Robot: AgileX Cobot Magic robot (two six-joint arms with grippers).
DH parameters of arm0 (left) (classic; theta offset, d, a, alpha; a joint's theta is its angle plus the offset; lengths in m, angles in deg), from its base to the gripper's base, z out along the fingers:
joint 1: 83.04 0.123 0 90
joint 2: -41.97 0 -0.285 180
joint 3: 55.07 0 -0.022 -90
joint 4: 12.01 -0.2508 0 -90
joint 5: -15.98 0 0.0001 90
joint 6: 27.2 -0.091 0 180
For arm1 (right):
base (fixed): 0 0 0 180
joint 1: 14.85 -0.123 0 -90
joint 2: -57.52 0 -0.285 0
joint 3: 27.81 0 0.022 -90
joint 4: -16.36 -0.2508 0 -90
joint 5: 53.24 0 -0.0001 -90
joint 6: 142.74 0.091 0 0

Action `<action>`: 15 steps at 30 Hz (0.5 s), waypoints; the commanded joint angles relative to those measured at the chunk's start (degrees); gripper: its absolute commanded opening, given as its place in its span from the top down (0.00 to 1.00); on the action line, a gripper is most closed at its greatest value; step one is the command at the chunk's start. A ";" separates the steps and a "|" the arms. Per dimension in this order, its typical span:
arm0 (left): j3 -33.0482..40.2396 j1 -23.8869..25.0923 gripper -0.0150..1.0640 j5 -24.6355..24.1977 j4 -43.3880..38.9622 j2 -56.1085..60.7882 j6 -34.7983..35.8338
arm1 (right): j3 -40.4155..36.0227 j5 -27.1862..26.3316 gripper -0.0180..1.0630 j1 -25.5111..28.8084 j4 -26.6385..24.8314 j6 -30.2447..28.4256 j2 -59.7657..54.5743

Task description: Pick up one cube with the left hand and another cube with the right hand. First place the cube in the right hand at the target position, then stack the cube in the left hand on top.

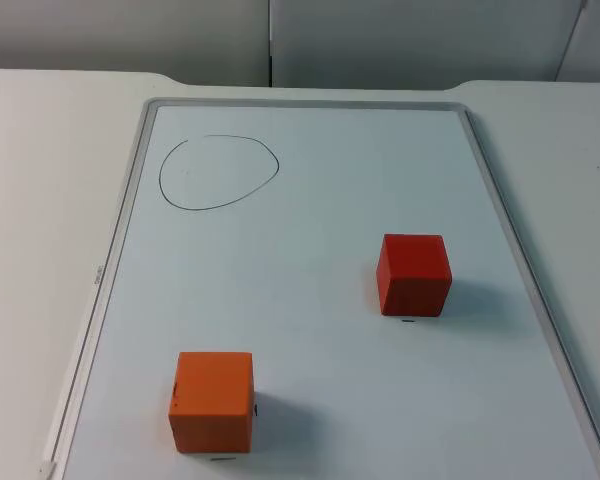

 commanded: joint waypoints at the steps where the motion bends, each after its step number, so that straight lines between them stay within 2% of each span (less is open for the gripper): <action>1: 0.35 0.01 0.01 0.46 0.17 0.22 0.28 | -0.31 -0.62 0.01 0.45 0.00 -0.52 0.16; 8: 0.35 0.01 0.01 0.46 0.17 0.22 0.28 | -0.12 -0.73 0.01 0.45 -1.87 -3.92 0.16; 15: 0.35 0.01 0.01 0.46 0.17 0.22 0.28 | 2.44 -3.99 0.01 0.45 -4.75 -4.72 -2.18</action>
